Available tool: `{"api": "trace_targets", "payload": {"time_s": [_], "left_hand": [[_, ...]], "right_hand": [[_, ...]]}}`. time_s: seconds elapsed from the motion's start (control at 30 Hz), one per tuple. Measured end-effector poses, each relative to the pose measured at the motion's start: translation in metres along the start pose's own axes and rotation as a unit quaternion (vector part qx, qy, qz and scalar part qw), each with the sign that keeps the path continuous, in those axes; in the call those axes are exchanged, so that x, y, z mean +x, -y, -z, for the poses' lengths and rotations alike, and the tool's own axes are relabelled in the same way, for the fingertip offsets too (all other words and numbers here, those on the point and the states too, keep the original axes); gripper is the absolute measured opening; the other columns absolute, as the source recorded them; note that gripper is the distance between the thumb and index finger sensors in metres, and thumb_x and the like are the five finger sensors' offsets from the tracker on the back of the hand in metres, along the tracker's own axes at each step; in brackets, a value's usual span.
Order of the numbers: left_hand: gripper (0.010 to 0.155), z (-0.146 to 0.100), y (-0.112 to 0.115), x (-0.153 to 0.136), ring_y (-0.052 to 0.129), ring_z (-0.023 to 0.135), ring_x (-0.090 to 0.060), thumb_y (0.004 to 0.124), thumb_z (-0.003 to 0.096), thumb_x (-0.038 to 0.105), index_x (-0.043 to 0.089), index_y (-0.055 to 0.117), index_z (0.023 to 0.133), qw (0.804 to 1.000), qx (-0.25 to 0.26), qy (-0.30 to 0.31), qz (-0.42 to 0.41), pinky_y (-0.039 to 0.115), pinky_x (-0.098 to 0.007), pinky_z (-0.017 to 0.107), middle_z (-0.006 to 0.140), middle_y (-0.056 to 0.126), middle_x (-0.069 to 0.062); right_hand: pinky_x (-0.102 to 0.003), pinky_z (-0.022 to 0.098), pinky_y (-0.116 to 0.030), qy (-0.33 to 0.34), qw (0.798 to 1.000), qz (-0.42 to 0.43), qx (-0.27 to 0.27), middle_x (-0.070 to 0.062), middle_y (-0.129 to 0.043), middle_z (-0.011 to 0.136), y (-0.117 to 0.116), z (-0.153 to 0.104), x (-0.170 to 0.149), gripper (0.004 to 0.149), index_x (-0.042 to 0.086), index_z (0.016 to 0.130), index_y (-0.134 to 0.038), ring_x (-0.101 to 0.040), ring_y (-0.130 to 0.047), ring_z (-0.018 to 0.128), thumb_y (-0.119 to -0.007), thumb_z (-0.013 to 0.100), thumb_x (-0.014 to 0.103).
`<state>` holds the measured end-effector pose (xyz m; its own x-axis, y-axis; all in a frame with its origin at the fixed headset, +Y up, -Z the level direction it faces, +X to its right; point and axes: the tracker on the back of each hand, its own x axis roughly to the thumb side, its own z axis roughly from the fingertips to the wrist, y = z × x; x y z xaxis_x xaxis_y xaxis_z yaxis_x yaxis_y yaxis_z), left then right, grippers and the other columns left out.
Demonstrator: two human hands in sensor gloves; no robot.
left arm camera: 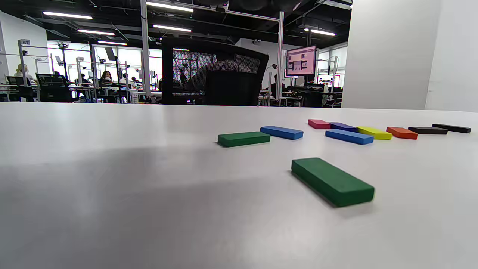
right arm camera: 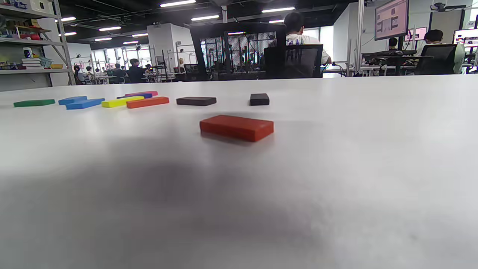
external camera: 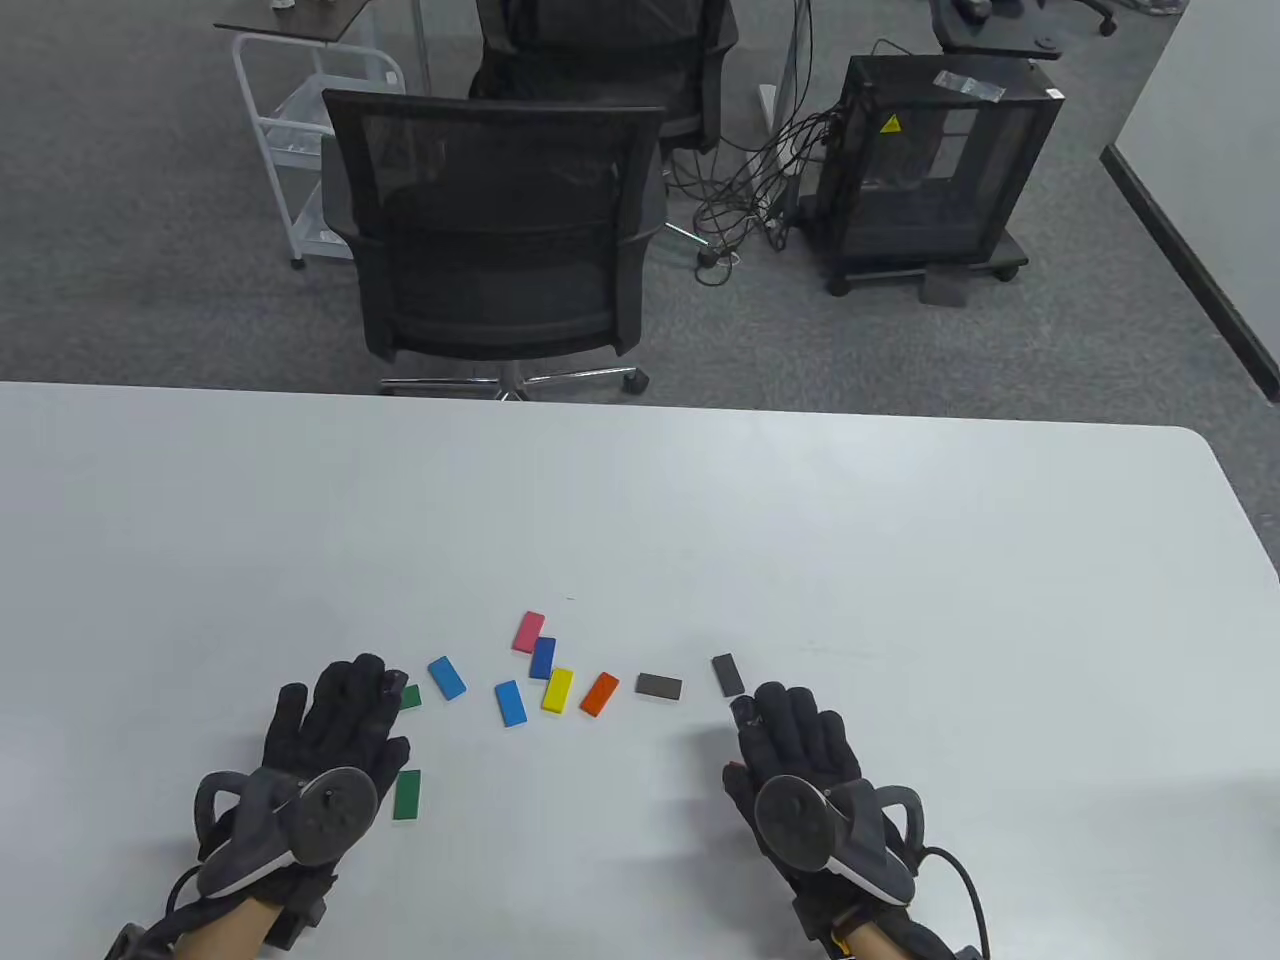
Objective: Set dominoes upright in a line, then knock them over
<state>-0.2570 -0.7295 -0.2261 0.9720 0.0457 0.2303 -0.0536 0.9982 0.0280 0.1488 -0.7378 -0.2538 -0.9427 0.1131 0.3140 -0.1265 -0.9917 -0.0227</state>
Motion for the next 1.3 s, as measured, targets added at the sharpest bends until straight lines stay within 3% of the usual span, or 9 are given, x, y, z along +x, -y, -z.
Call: {"api": "trace_targets", "payload": {"time_s": [0.53, 0.83, 1.17, 1.3], "left_hand": [[0.063, -0.002, 0.003, 0.009, 0.034, 0.122, -0.039, 0.041, 0.0714, 0.047, 0.017, 0.038, 0.126, 1.0, -0.005, 0.021, 0.022, 0.024, -0.059, 0.087, 0.134, 0.035, -0.012], [0.063, -0.003, 0.003, 0.01, 0.034, 0.122, -0.039, 0.041, 0.0712, 0.047, 0.017, 0.038, 0.126, 0.999, -0.003, 0.024, 0.03, 0.025, -0.059, 0.088, 0.134, 0.035, -0.012], [0.063, -0.003, 0.003, 0.01, 0.035, 0.122, -0.039, 0.041, 0.071, 0.048, 0.018, 0.039, 0.126, 0.999, -0.006, 0.027, 0.02, 0.025, -0.059, 0.088, 0.134, 0.036, -0.011], [0.064, -0.003, 0.004, 0.01, 0.035, 0.122, -0.039, 0.041, 0.071, 0.049, 0.017, 0.039, 0.126, 0.999, -0.006, 0.028, 0.019, 0.025, -0.059, 0.088, 0.134, 0.035, -0.012]], "right_hand": [[-0.05, 0.081, -0.032, -0.02, 1.0, 0.008, 0.009, -0.012, -0.034, 0.121, 0.001, 0.002, -0.008, 0.064, 0.018, 0.116, -0.046, -0.036, -0.037, 0.111, -0.051, 0.059, 0.047], [-0.052, 0.075, -0.055, -0.035, 0.999, -0.005, 0.022, -0.014, -0.067, 0.11, 0.005, 0.004, -0.011, 0.058, 0.018, 0.109, -0.063, -0.033, -0.076, 0.096, -0.073, 0.056, 0.039], [-0.053, 0.077, -0.05, 0.02, 0.982, -0.098, 0.16, -0.011, -0.066, 0.108, -0.028, 0.03, 0.015, 0.063, 0.02, 0.113, -0.055, -0.03, -0.074, 0.094, -0.077, 0.056, 0.037], [-0.052, 0.076, -0.052, 0.026, 0.983, -0.104, 0.149, -0.015, -0.071, 0.099, -0.03, 0.036, 0.018, 0.062, 0.019, 0.112, -0.056, -0.027, -0.079, 0.085, -0.077, 0.056, 0.034]]}}
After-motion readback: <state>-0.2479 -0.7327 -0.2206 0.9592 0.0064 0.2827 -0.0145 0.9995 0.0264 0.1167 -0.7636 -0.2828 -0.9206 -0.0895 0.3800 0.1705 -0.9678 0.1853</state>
